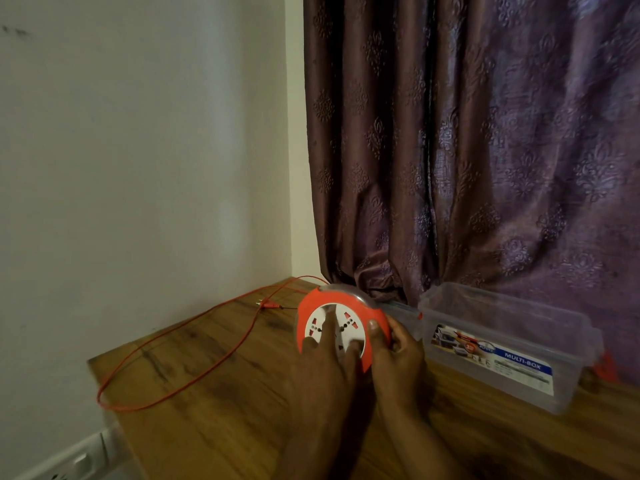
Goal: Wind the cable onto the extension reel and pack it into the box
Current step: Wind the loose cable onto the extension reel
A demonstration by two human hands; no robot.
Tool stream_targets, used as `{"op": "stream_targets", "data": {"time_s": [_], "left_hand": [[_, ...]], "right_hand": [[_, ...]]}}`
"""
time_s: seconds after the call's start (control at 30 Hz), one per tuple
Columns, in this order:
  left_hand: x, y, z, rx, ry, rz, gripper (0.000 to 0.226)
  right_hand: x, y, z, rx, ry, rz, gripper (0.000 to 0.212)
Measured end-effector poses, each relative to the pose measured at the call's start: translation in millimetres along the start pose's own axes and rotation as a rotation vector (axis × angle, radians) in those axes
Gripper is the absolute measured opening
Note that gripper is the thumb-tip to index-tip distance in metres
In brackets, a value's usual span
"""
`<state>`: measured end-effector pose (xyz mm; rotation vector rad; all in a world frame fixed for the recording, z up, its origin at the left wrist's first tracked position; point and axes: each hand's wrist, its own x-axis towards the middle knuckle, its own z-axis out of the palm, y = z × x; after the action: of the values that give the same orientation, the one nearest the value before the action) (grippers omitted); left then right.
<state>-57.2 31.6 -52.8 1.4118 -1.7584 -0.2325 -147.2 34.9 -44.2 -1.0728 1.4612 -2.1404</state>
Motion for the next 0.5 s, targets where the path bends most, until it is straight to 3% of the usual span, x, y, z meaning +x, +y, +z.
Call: {"op": "stream_targets", "data": {"time_s": [0.5], "left_hand": [[8.1, -8.3, 1.6, -0.020, -0.071, -0.034, 0.067]], "right_hand": [[-1.9, 1.3, 4.1, 0.044, -0.024, -0.016, 0.035]]}}
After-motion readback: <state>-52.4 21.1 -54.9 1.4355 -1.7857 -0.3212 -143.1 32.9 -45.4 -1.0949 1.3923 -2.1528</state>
